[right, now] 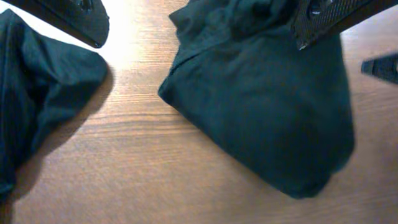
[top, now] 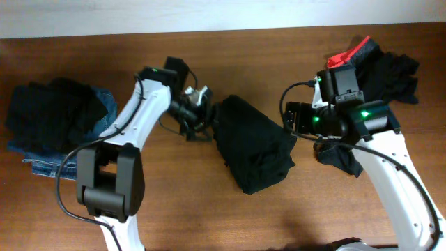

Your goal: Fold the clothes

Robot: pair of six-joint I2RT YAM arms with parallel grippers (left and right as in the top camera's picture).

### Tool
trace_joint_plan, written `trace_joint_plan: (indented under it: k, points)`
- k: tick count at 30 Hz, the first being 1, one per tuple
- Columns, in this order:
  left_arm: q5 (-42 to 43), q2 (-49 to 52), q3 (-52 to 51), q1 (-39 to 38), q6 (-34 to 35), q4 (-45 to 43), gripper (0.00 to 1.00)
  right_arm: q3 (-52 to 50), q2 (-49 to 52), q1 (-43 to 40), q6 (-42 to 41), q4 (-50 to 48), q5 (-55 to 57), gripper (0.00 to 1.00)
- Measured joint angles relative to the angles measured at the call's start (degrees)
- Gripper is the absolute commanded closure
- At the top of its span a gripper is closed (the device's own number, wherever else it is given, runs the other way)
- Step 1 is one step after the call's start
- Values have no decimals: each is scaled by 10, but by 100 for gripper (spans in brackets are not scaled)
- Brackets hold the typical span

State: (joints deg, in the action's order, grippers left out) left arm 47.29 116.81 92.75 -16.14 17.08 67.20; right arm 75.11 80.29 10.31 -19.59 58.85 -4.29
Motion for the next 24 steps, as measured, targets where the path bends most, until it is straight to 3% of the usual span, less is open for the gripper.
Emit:
trace_joint_plan:
  k: [5, 9, 13, 15, 18, 19, 24]
  points:
    - [18, 0, -18, -10, 8, -6, 15, 0, 58, -4, 3, -1, 0, 2]
    - [24, 0, -18, -9, 8, -3, 15, 0, 120, -4, 4, 1, -6, 9]
    - [-7, -23, -22, 7, 8, 23, 14, 0, 167, -4, 12, -5, -18, 9]
    - [-57, -62, -23, 28, 10, 53, 13, 0, 175, -4, 17, -8, -21, 9]
    - [-144, -155, -23, 61, 20, 86, 1, 0, 175, -4, 20, -8, -24, 9]
    - [-171, -193, -24, 70, 24, 89, 1, 0, 175, -4, 21, -8, -25, 9]
    - [-224, -377, -97, 70, 81, -5, 1, 0, 175, -4, 22, -8, -26, 8]
